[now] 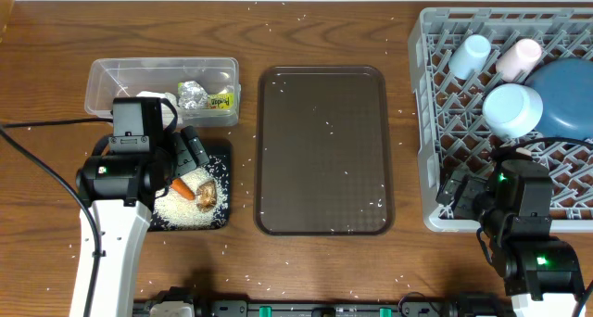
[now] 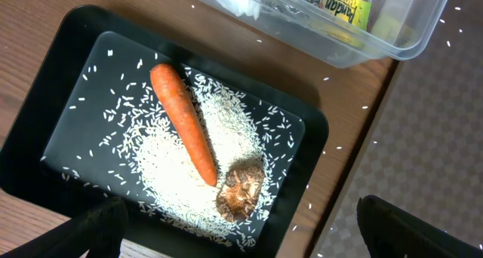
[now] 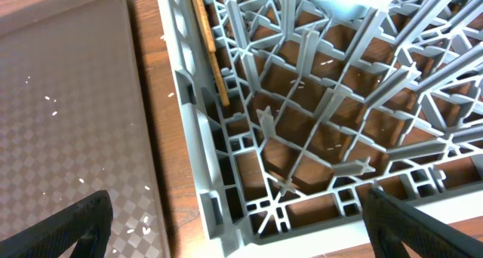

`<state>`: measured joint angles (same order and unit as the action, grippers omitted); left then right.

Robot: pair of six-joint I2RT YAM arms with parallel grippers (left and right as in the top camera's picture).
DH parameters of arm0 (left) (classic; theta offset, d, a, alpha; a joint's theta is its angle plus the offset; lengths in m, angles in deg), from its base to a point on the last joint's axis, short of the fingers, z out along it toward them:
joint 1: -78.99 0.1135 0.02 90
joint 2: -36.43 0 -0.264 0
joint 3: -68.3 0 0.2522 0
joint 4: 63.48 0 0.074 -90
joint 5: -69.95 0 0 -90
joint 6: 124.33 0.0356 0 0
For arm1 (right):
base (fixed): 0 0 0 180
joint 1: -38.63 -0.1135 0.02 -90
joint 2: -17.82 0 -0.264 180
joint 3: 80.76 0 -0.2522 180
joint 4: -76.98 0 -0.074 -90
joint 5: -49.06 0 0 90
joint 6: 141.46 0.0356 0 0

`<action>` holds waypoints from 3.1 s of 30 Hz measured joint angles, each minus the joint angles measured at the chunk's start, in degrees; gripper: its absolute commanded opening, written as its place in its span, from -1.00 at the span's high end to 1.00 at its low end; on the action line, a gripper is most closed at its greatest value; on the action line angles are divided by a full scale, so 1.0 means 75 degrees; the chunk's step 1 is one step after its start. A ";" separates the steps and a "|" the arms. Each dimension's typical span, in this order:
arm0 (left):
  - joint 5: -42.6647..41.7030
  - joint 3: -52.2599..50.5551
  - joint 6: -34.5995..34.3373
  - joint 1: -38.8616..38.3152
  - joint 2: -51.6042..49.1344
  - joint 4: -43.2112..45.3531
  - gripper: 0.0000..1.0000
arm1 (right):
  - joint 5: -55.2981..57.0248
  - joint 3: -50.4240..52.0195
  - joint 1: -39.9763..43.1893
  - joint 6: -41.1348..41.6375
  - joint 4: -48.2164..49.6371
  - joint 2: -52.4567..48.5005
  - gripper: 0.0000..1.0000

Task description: Sort waste into correct bins and load items into the dishwasher rack

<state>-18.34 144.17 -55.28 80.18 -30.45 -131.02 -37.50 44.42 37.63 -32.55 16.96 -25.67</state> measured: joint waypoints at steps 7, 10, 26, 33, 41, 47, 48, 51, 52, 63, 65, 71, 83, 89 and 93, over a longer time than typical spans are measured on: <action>0.0000 0.0000 0.0000 0.0000 0.0000 0.0000 -0.96 | 0.0105 0.0003 0.0000 -0.0003 -0.0458 0.0178 -0.99; 0.0000 0.0000 0.0000 0.0000 0.0000 0.0003 -0.96 | 0.0221 0.0055 0.0000 -0.0006 -0.0501 0.0542 -0.99; 0.0000 -0.0003 0.0000 0.0000 0.0000 0.0000 -0.96 | -0.0898 0.4246 0.0000 -0.0195 0.3896 0.4001 -0.99; 0.0000 -0.0003 0.0000 0.0000 0.0000 0.0000 -0.95 | -0.1212 0.4925 0.0003 -0.0367 0.4759 0.5021 -0.99; 0.0000 -0.0003 0.0000 0.0000 0.0000 0.0000 -0.96 | -0.1233 0.4948 0.0017 -0.0935 0.5429 0.5694 -0.98; 0.0000 -0.0003 0.0000 0.0000 0.0000 0.0000 -0.96 | -0.1244 0.5173 0.0108 -0.1049 0.6368 0.5709 -0.98; 0.0000 -0.0003 0.0000 0.0000 0.0000 0.0000 -0.96 | -0.1236 0.5234 0.0128 -0.1049 0.6572 0.5709 -0.98; 0.0000 -0.0003 -0.0003 0.0000 0.0000 0.0000 -0.96 | -0.1230 0.5345 0.0172 -0.1049 0.6732 0.5709 -0.98; 0.0000 -0.0003 0.0000 0.0000 0.0000 0.0000 -0.96 | -0.1230 0.5365 0.0172 -0.1049 0.6726 0.5709 -0.98; 0.0000 -0.0003 0.0000 0.0000 0.0000 0.0000 -0.96 | -0.1195 0.5421 0.0172 -0.1571 0.5686 0.5709 -0.99; 0.0000 -0.0003 0.0000 0.0000 0.0000 0.0000 -0.96 | -0.1195 0.5421 0.0172 -0.1603 0.5686 0.5709 -0.98; 0.0000 -0.0003 0.0000 0.0000 0.0000 0.0000 -0.96 | -0.1195 0.5421 0.0172 -0.1635 0.5686 0.5709 -0.98; 0.0000 -0.0003 0.0000 0.0000 0.0000 0.0000 -0.96 | -0.1195 0.5421 0.0172 -0.1664 0.5686 0.5709 -0.99; 0.0000 -0.0003 0.0000 0.0000 0.0000 0.0000 -0.96 | -0.1195 0.5421 0.0172 -0.1664 0.5686 0.5709 -0.98; 0.0000 -0.0003 0.0000 0.0000 0.0000 0.0000 -0.96 | -0.1195 0.5421 0.0172 -0.1667 0.5686 0.5709 -0.99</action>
<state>-18.34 144.15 -55.28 80.18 -30.45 -131.02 -46.46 85.07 38.92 -45.05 59.60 17.15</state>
